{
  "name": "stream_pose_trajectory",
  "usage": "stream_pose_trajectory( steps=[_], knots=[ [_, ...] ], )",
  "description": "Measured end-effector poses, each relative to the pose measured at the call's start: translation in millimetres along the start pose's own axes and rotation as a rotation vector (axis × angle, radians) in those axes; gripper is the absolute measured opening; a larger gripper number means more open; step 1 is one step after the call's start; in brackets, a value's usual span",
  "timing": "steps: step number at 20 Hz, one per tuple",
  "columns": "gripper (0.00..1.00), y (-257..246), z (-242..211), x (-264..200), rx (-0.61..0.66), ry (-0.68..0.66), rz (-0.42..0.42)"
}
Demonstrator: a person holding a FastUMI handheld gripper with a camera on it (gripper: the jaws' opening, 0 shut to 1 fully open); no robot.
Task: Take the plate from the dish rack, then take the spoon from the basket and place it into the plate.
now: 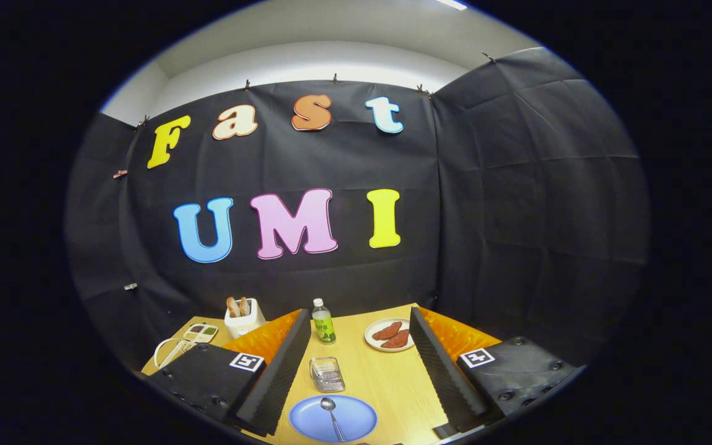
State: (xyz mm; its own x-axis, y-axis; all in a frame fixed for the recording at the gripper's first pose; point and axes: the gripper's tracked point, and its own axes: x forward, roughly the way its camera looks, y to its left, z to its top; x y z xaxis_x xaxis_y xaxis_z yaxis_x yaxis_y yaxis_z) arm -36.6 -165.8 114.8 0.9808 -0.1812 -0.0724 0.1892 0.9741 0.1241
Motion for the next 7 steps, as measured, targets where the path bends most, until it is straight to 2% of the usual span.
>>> stream_pose_trajectory(
  steps=[7],
  knots=[
    [0.99,-8.9,3.3,10.4,0.009,-0.009,0.006]
  ],
)
